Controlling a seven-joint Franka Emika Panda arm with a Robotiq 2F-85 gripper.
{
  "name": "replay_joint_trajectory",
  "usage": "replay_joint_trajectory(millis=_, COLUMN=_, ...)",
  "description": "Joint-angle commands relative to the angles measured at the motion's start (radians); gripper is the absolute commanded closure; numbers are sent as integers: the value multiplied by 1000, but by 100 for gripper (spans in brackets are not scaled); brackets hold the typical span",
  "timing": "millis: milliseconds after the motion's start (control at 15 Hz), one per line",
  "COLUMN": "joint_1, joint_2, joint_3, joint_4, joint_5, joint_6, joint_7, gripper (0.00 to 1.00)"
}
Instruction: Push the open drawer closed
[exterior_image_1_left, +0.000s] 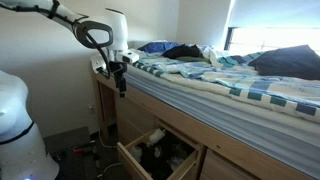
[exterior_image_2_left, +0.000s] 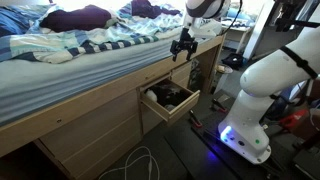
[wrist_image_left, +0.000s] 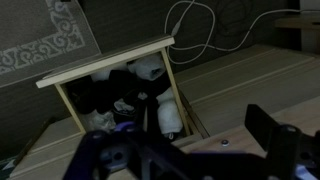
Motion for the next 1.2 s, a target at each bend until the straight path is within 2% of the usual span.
replay_joint_trajectory(millis=0, joint_1=-3, joint_2=0, joint_3=2, joint_4=2, joint_5=1, joint_6=-3, joint_7=-1, gripper=0)
replay_joint_trajectory(millis=533, joint_1=-1, joint_2=5, joint_3=1, joint_4=-9, joint_5=0, joint_6=25, joint_7=-19, gripper=0)
replay_joint_trajectory(millis=933, joint_1=26, joint_2=132, joint_3=-31, joint_4=-40, joint_5=47, joint_6=217, joint_7=-104, gripper=0)
replay_joint_trajectory(millis=1133, joint_1=46, joint_2=213, joint_3=-49, joint_4=-56, joint_5=108, joint_6=322, joint_7=-138, gripper=0)
